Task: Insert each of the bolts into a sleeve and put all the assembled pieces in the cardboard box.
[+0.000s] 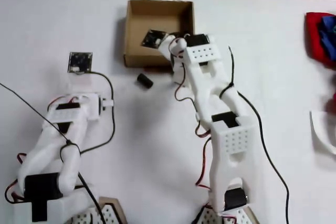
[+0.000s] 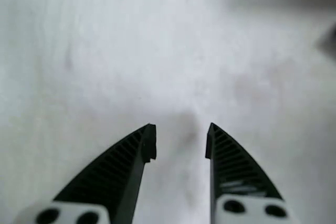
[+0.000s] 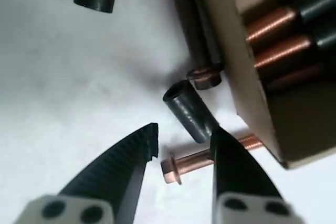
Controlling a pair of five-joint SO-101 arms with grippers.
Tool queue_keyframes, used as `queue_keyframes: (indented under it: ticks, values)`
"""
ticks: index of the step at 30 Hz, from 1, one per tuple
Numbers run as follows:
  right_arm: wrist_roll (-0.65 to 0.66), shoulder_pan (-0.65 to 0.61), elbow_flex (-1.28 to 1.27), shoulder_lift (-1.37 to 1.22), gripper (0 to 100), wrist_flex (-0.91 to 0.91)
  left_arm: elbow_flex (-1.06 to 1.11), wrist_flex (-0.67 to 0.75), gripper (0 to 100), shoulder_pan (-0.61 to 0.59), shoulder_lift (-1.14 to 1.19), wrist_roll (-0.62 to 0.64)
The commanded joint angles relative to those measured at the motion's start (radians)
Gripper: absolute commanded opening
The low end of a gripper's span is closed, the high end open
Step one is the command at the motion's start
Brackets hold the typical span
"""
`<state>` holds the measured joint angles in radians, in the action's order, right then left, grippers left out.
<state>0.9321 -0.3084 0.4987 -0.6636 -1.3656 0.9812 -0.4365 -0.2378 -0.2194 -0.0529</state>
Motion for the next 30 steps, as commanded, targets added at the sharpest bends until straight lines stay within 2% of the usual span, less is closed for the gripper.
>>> queue_keyframes:
  ticks: [1,7,14,23,25,27,30]
  values:
    - [0.009,-0.007,0.051,0.01,14.8,0.013,-0.038,-0.009,18,-0.006,-0.002,-0.005]
    - [0.009,-0.007,0.072,-0.048,14.5,0.021,-0.038,-0.009,18,-0.006,-0.002,-0.005]
    - [0.009,-0.002,0.267,-0.186,14.5,0.007,-0.038,-0.009,18,-0.006,-0.002,-0.005]
    - [0.009,-0.001,0.442,-0.337,14.3,-0.16,-0.038,-0.009,18,-0.006,-0.002,-0.005]
    - [0.009,-0.005,0.465,-0.351,10.5,-0.216,-0.038,-0.009,18,-0.006,-0.002,-0.005]
    - [-0.003,-0.007,0.491,-0.354,1.8,-0.259,-0.038,-0.009,18,-0.006,-0.002,-0.005]
    - [-0.112,-0.002,0.542,-0.352,2.0,-0.309,-0.038,-0.009,18,-0.006,-0.002,-0.005]
